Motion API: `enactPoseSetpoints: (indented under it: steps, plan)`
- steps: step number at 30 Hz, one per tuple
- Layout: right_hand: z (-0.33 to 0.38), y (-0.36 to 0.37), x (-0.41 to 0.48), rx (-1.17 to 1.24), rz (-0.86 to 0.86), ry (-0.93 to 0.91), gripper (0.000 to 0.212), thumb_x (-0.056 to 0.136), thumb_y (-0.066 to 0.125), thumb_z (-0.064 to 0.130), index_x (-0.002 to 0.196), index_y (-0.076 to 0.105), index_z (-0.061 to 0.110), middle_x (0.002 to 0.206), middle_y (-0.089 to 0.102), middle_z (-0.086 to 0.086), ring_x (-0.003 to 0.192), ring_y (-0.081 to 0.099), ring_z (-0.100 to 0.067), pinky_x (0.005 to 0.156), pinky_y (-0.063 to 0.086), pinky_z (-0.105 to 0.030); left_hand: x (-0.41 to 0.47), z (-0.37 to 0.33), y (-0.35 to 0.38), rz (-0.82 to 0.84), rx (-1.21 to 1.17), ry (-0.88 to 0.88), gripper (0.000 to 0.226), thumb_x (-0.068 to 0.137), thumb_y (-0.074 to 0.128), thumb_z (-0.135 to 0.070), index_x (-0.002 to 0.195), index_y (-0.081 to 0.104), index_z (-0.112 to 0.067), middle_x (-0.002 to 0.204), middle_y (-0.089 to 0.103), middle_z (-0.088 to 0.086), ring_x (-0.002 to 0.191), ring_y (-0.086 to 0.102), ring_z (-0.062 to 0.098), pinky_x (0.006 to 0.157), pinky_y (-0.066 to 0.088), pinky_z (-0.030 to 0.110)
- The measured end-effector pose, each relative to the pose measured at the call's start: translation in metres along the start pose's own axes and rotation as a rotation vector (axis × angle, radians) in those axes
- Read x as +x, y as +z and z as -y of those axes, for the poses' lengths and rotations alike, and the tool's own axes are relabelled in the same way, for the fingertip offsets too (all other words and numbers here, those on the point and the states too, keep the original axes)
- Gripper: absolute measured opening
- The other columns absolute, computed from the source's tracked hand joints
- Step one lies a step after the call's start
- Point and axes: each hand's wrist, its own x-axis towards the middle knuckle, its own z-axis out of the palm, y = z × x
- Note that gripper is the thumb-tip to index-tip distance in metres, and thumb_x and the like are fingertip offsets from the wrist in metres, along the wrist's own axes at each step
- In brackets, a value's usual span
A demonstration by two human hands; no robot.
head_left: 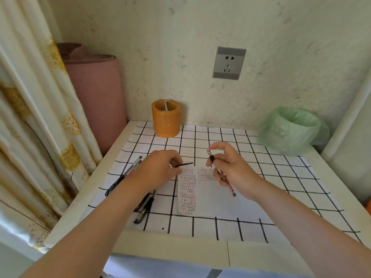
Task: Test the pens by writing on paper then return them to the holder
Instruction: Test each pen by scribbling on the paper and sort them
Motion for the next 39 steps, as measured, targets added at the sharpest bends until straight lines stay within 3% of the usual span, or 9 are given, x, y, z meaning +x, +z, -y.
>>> enactPoseSetpoints:
  steps: [4,9,15,19,25,30,32,35,39]
  plan:
    - [-0.007,0.003,0.001,-0.497,-0.069,-0.09,0.027,0.087,0.074,0.017,0.097,0.066,0.041,0.087,0.072,0.013,0.059,0.056,-0.002,0.062,0.046,-0.023,0.002,0.002,-0.004,0.008,-0.053,-0.018,0.014,0.086,0.075,-0.028,0.086,0.066,-0.038,0.082,0.064,-0.018,0.07,0.056,-0.005,0.064,0.04,0.014]
    - [-0.011,0.005,0.0,-0.771,-0.114,-0.156,0.017,0.086,0.072,0.03,0.09,0.07,0.046,0.088,0.066,0.032,0.073,0.058,0.005,0.064,0.042,-0.02,0.002,0.004,-0.004,0.05,-0.046,-0.021,0.01,0.088,0.073,-0.029,0.094,0.068,-0.036,0.086,0.065,-0.016,0.075,0.058,-0.003,0.065,0.041,0.012]
    - [-0.008,0.007,0.0,-0.802,-0.108,-0.262,0.02,0.085,0.074,0.026,0.091,0.071,0.045,0.091,0.063,0.03,0.079,0.057,0.001,0.07,0.047,-0.021,0.002,-0.001,0.001,0.066,-0.014,0.015,0.009,0.089,0.071,-0.03,0.095,0.068,-0.036,0.082,0.064,-0.019,0.077,0.053,-0.019,0.061,0.037,-0.001]
    - [-0.01,0.007,0.0,-0.814,-0.093,-0.282,0.018,0.086,0.073,0.024,0.095,0.073,0.04,0.089,0.065,0.026,0.083,0.057,0.006,0.067,0.039,-0.01,0.003,-0.002,0.003,0.094,-0.008,0.03,0.007,0.091,0.069,-0.031,0.097,0.07,-0.035,0.084,0.065,-0.018,0.079,0.055,-0.014,0.06,0.039,0.003]
    - [-0.011,0.004,0.0,-0.839,-0.129,-0.248,0.02,0.086,0.071,0.024,0.093,0.071,0.043,0.09,0.064,0.03,0.084,0.054,0.014,0.066,0.037,-0.009,0.005,-0.001,0.003,0.056,-0.034,0.0,0.01,0.093,0.066,-0.032,0.102,0.07,-0.034,0.09,0.067,-0.018,0.083,0.06,-0.002,0.07,0.046,0.014]
    - [-0.014,0.008,0.0,-0.812,-0.105,-0.256,0.019,0.086,0.071,0.022,0.093,0.071,0.04,0.091,0.066,0.026,0.086,0.057,0.009,0.071,0.041,-0.01,0.004,-0.004,0.005,0.095,-0.073,0.031,0.006,0.093,0.066,-0.034,0.097,0.069,-0.037,0.087,0.067,-0.018,0.083,0.059,-0.008,0.064,0.043,0.007]
    - [-0.014,0.01,0.0,-0.787,-0.072,-0.274,0.021,0.086,0.072,0.021,0.098,0.071,0.039,0.092,0.066,0.025,0.087,0.059,0.006,0.073,0.042,-0.009,0.003,-0.006,0.008,0.122,-0.046,0.044,0.008,0.093,0.065,-0.036,0.098,0.071,-0.034,0.085,0.067,-0.017,0.081,0.061,-0.001,0.068,0.047,0.015]
    - [-0.014,0.01,-0.002,-0.888,0.014,-0.309,0.023,0.09,0.069,0.02,0.111,0.072,0.029,0.098,0.069,0.017,0.087,0.06,-0.001,0.081,0.05,-0.021,0.002,-0.009,0.01,0.152,-0.01,0.047,0.013,0.095,0.061,-0.039,0.095,0.073,-0.032,0.078,0.067,-0.015,0.073,0.06,0.002,0.067,0.049,0.025]
    - [-0.009,0.006,-0.005,-1.246,0.087,-0.391,0.023,0.1,0.05,0.029,0.114,0.068,0.029,0.087,0.067,0.007,0.085,0.055,-0.018,0.081,0.044,-0.038,-0.001,-0.011,0.014,0.212,-0.05,0.02,0.032,0.097,0.055,-0.042,0.075,0.072,-0.026,0.053,0.058,-0.017,0.047,0.047,-0.001,0.047,0.034,0.015]
